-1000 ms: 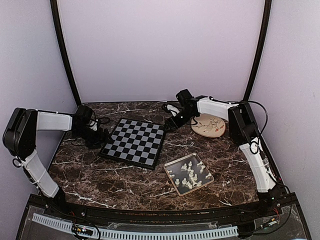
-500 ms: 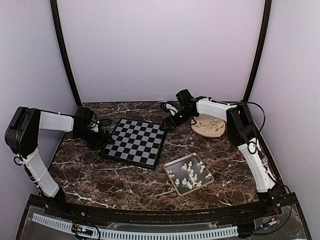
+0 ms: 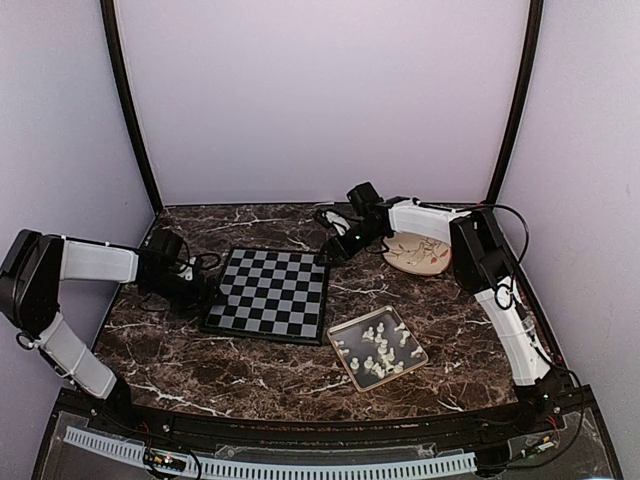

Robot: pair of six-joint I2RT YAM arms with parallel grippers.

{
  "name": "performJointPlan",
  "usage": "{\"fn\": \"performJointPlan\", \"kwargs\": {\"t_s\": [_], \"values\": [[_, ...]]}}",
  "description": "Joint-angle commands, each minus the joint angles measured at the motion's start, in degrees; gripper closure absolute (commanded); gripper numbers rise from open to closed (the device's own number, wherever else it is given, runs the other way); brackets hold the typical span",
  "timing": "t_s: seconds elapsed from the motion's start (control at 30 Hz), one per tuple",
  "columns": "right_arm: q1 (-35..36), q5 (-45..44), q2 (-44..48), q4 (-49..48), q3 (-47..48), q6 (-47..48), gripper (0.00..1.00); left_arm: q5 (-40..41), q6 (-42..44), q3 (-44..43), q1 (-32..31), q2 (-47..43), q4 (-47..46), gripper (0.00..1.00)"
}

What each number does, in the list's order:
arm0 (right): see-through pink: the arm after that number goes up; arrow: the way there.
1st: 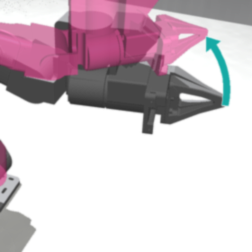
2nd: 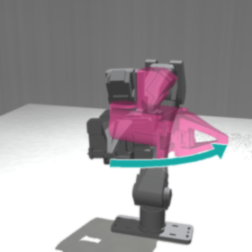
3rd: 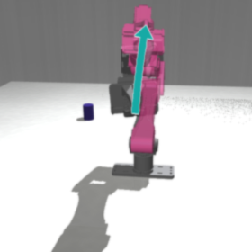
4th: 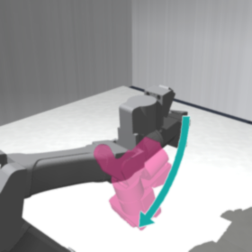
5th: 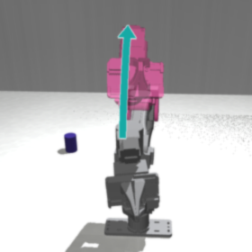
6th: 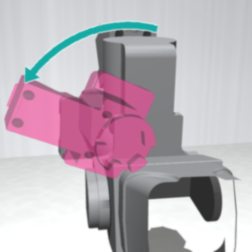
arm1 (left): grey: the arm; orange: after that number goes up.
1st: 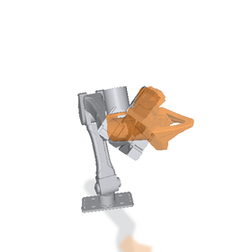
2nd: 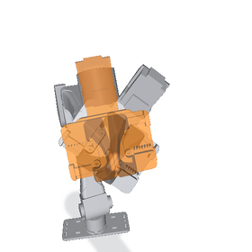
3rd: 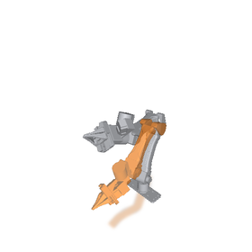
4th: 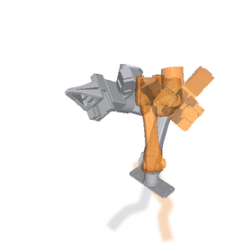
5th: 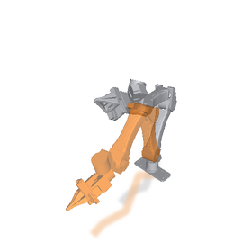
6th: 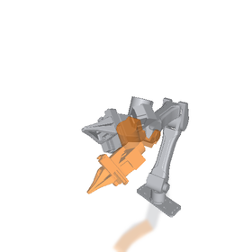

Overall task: Set up the chess pieces on the board
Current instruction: Move the chessboard to the center of the board.

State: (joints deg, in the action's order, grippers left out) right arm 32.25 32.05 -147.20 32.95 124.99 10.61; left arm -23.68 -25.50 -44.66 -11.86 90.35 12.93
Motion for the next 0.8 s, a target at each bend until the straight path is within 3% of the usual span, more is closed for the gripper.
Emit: {"fn": "performJointPlan", "kwargs": {"t_s": [0.0, 0.27, 0.77], "values": [[3.9, 2.5, -0.6, 6.4, -4.8, 0.8, 0.23, -1.0, -3.0, 5.4, -1.0, -5.1, 7.8, 0.23], [6.2, 2.7, 3.6, 5.1, -11.8, 1.3, 0.24, -1.0, -6.7, 11.1, -1.3, -14.1, 11.6, 0.24], [8.0, -3.0, 8.8, 3.4, -19.0, 2.4, 0.23, -4.5, -11.3, 14.1, -3.8, -19.7, 14.6, 0.27]]}}
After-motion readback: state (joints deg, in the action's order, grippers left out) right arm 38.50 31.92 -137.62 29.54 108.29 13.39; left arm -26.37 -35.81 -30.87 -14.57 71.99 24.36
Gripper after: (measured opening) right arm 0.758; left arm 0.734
